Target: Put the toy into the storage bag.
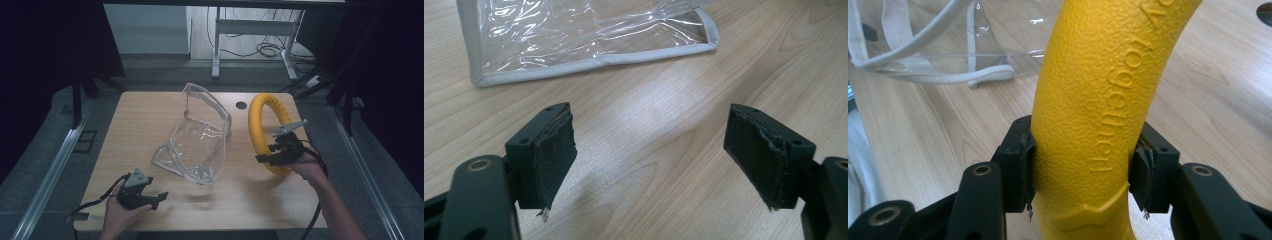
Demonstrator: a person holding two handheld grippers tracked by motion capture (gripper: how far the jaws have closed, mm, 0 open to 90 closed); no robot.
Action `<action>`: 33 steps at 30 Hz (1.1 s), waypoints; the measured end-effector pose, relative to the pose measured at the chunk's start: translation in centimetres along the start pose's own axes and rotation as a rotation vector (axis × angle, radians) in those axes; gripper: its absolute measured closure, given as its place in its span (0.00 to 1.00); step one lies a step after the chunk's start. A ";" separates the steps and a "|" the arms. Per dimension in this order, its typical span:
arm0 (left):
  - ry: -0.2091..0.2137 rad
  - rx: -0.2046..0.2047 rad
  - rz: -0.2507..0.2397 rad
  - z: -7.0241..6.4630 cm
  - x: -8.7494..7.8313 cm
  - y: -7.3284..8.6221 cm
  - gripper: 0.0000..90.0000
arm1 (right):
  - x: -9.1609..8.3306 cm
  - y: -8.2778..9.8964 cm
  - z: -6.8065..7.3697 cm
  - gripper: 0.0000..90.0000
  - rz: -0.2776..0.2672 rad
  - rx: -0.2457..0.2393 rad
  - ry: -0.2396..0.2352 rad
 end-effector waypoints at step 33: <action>-0.001 0.009 0.003 0.0 0.1 0.1 0.23 | -2.6 -3.7 2.8 0.57 -0.148 -0.064 0.000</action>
Point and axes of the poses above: each handheld gripper's, and its own axes: x roughly forward along the jaws, y roughly out of its underside, z roughly to its left, the point moved 9 cm from there along x, roughly forward along the jaws, and after that the axes turned 13 degrees about -y, right-handed, at the moved point
